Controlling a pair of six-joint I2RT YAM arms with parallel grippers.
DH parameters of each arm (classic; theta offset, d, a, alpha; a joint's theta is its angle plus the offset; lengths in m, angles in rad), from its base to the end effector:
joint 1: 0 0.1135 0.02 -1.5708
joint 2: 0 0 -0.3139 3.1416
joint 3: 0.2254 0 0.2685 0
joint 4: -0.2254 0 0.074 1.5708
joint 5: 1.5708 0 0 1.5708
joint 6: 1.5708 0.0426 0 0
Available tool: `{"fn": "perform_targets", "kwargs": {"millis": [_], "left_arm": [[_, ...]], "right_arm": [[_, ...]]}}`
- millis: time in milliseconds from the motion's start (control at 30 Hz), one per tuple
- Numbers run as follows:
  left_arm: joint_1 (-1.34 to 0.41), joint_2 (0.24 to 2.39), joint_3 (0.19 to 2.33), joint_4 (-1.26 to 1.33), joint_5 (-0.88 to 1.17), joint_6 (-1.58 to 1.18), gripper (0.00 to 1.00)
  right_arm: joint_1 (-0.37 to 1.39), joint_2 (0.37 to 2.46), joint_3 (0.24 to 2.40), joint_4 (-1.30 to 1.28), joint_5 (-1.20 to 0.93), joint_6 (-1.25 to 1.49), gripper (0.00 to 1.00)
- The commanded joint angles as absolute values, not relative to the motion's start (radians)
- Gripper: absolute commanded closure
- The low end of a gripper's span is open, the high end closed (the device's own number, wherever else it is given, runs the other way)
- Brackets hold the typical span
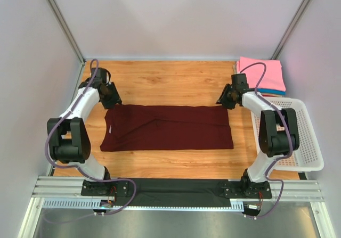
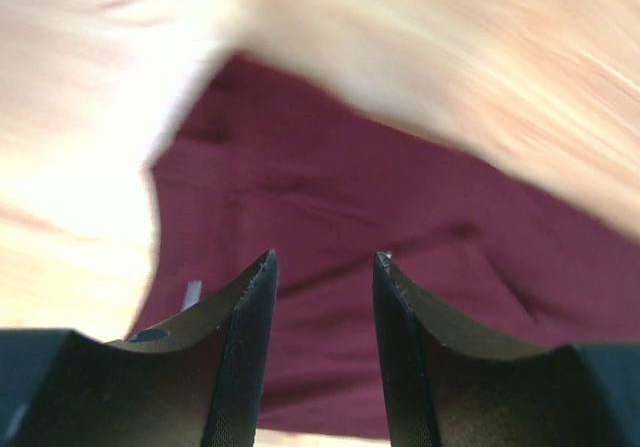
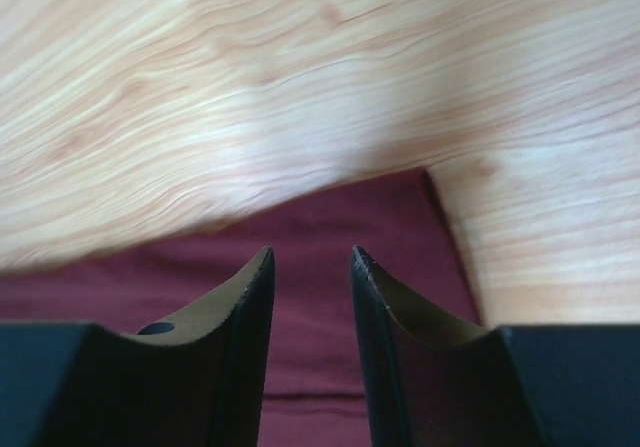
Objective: Fold and stack the t-shirts
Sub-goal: Fold the tshirt
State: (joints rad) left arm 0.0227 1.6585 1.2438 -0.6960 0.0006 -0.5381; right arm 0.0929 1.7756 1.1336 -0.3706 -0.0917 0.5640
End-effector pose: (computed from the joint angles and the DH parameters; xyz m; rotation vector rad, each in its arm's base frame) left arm 0.3629 0.0082 0.2712 -0.7449 2.5872 -0.1615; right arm 0.3890 0.0402 0.2134 0.5779 2.5553 0.3559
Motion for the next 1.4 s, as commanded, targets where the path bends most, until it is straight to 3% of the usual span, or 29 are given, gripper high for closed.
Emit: {"fn": "perform_targets", "kwargs": {"millis": [0, 233, 467, 1033, 1367], "left_arm": [[-0.006, 1.614, 1.19, -0.603, 0.26, -0.348, 0.49], [-0.09, 1.715, 1.223, -0.542, 0.373, -0.226, 0.49], [-0.144, 1.773, 1.296, -0.581, 0.29, -0.15, 0.5], [-0.23, 1.916, 1.394, -0.653, 0.035, -0.308, 0.54], [-0.244, 1.959, 1.425, -0.69, 0.032, -0.377, 0.57]], "right_arm": [[0.121, 1.648, 1.152, -0.393, -0.135, 0.552, 0.61], [0.127, 1.461, 1.062, -0.416, -0.241, 0.52, 0.58], [0.135, 1.326, 0.989, -0.434, -0.279, 0.48, 0.55], [0.137, 1.312, 0.968, -0.411, -0.324, 0.486, 0.54], [0.135, 1.313, 0.971, -0.405, -0.328, 0.486, 0.53]]}}
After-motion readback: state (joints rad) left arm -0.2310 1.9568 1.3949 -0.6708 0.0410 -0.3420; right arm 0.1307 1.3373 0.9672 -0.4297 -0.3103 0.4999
